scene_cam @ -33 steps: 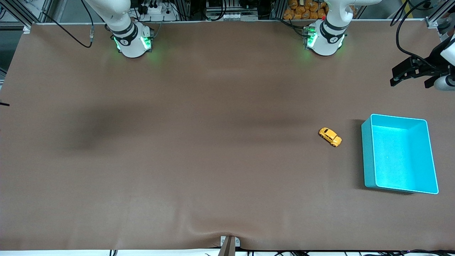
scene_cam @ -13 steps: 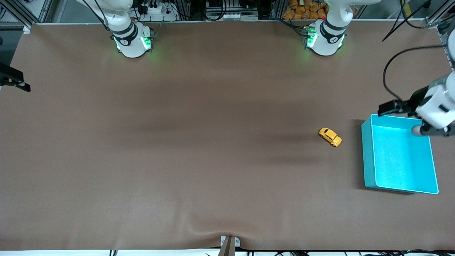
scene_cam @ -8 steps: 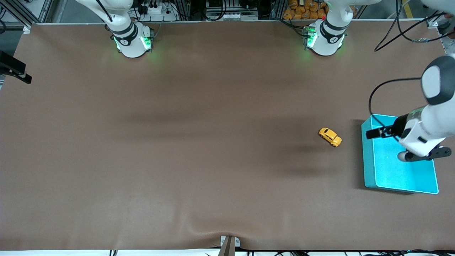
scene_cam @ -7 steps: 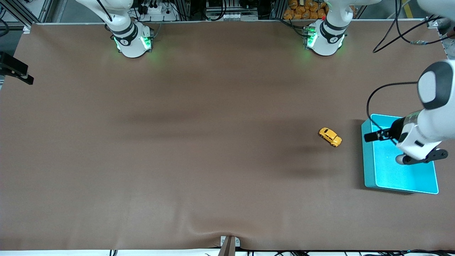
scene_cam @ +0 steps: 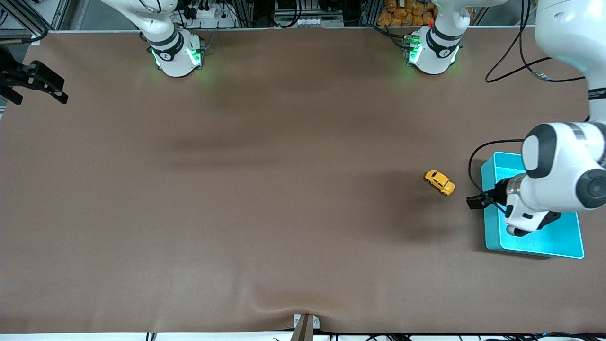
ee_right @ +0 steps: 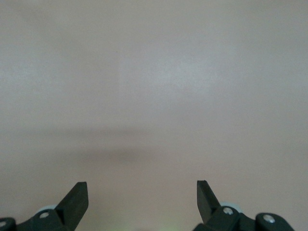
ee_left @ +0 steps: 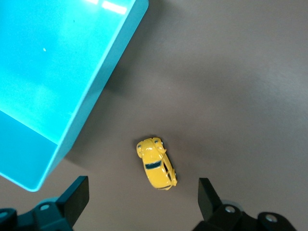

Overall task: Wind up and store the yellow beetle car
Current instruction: 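Lower the left gripper and grasp the yellow car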

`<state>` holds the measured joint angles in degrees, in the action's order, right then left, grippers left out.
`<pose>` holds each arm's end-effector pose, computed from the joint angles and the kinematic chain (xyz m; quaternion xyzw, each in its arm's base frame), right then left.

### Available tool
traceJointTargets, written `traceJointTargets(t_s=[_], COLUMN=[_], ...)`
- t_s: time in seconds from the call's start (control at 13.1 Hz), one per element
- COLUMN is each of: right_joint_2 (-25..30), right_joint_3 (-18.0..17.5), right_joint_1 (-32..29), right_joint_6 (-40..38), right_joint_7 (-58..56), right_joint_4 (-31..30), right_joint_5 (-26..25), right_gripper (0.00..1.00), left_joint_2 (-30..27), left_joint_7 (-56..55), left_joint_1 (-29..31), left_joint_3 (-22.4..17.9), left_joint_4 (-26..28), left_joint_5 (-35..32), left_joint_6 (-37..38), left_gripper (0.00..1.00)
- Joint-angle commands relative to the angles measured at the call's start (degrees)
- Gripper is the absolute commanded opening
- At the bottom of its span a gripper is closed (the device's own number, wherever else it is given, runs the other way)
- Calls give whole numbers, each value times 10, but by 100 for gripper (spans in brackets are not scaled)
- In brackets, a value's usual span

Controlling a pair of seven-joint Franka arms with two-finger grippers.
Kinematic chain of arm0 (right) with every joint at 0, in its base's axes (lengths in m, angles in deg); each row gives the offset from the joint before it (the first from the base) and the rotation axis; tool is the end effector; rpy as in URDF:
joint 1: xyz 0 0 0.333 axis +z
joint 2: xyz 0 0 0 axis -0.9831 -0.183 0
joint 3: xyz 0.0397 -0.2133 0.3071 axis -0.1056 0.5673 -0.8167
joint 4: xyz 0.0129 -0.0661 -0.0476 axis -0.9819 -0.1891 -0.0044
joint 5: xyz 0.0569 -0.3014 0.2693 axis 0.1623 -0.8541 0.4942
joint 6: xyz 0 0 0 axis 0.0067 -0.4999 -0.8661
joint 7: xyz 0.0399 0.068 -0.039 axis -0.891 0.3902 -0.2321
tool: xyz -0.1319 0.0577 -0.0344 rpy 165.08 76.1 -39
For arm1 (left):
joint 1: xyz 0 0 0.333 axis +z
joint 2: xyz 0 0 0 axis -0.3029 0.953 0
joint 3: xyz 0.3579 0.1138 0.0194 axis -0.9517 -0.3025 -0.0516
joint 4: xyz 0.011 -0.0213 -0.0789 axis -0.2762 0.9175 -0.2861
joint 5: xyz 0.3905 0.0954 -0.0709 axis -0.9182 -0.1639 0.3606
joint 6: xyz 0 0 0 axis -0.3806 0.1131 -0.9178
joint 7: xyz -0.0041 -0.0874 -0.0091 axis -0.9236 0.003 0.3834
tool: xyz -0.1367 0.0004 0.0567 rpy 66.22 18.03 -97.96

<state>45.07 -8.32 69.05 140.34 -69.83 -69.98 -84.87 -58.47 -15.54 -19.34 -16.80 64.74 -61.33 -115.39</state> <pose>0.5010 -0.0068 0.6856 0.9998 0.0131 0.0105 0.0146 0.6957 -0.0202 0.3417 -0.9656 -0.2348 0.1085 0.0254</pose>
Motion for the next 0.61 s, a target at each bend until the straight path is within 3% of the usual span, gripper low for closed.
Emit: traceJointTargets(t_s=[0.0, 0.31, 0.54], right_joint_2=[-3, -4, -9], right_joint_3=[1, 1, 3], right_joint_1=[14, 23, 22], right_joint_6=[-9, -9, -6], right_joint_7=[21, 24, 24], right_joint_4=[15, 20, 22], right_joint_5=[5, 5, 6], right_gripper=[100, 100, 100], left_joint_2=[-35, -52, -87], left_joint_7=[-52, -108, -130], left_joint_1=[-2, -8, -9], left_joint_3=[4, 6, 16], left_joint_4=[86, 178, 303], left_joint_5=[-13, -12, -10], left_joint_6=[-58, -139, -262], left_gripper=[100, 100, 100])
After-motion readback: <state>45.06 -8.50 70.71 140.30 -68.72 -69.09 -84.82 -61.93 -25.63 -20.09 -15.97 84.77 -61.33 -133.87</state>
